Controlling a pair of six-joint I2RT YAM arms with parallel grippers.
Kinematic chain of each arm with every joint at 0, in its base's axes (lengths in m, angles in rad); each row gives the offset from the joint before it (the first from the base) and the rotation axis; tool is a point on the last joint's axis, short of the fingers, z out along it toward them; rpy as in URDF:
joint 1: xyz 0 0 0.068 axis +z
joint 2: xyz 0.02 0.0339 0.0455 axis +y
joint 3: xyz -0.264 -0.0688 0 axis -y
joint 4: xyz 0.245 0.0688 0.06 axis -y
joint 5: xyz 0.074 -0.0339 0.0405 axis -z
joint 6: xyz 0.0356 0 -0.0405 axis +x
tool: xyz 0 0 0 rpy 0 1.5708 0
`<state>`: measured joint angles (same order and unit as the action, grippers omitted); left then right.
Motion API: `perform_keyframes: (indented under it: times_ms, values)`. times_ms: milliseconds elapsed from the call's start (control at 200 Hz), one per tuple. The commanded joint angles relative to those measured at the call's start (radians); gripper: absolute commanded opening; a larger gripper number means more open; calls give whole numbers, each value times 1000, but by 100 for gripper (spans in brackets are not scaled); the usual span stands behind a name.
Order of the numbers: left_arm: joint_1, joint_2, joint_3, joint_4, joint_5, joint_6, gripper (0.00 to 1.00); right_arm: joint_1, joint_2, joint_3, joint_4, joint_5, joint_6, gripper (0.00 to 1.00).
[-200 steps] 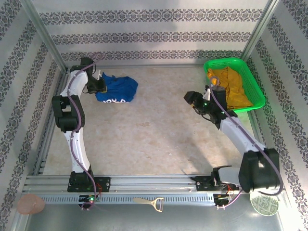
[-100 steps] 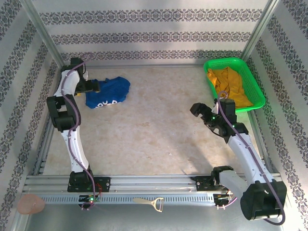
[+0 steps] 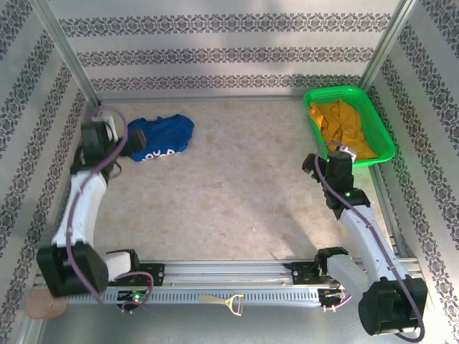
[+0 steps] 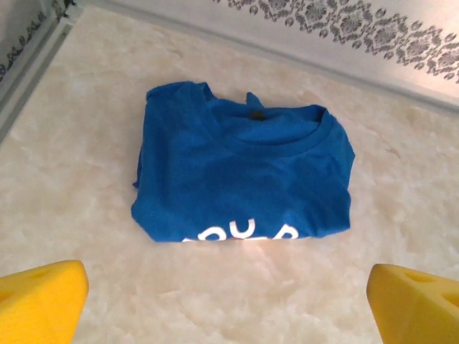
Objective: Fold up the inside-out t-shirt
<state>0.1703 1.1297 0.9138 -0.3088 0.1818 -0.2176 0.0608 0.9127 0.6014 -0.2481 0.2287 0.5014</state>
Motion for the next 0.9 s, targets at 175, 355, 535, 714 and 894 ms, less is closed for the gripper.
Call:
perform_keyframes:
  times_ms: [175, 355, 535, 714, 894]
  values:
    - [-67, -101, -586, 836, -141, 52, 100, 17, 76, -223, 492, 207, -363, 98]
    - [-121, 142, -618, 1078, -169, 127, 100, 43, 251, -311, 853, 164, -477, 98]
    - [-129, 348, -588, 1277, -137, 179, 99, 45, 457, -307, 1173, 44, -508, 98]
    - [-129, 452, -595, 1364, -92, 192, 99, 13, 635, -292, 1331, -96, -513, 98]
    - [-135, 467, -530, 1268, -111, 196, 99, -44, 624, -223, 1195, -145, -454, 98]
